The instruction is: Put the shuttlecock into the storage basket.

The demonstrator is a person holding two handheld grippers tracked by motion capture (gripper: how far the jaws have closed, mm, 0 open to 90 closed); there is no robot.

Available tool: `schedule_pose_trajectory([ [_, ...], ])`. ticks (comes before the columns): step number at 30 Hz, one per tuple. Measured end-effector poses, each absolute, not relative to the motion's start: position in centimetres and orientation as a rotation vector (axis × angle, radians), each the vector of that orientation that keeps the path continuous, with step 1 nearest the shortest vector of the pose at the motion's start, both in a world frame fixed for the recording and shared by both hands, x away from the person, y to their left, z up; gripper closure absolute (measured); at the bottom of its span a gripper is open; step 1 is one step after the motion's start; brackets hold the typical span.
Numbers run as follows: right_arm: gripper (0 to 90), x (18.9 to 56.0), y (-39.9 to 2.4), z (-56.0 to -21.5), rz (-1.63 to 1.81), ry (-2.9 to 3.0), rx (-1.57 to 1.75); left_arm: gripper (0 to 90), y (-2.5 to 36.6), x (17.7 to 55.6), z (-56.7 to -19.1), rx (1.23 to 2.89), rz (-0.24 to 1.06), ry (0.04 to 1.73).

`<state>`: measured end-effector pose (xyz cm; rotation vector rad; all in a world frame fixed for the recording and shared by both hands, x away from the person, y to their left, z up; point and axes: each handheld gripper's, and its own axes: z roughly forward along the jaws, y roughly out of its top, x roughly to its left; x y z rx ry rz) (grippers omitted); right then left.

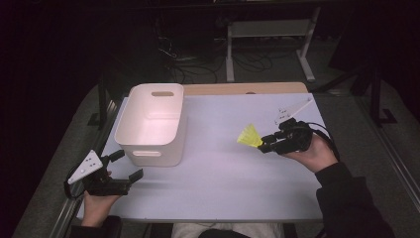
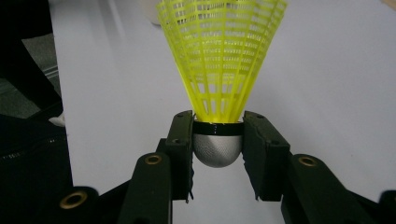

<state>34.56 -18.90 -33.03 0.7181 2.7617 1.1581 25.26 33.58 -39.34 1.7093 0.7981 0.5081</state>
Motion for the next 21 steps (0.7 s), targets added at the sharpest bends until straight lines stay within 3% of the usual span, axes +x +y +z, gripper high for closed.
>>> schedule_pose_trajectory([
  [21,63.2,35.8,-17.4,-31.3,1.177,2.754,0.674,0.0,33.6,25.3,-39.3,1.71,0.509,0.797],
])
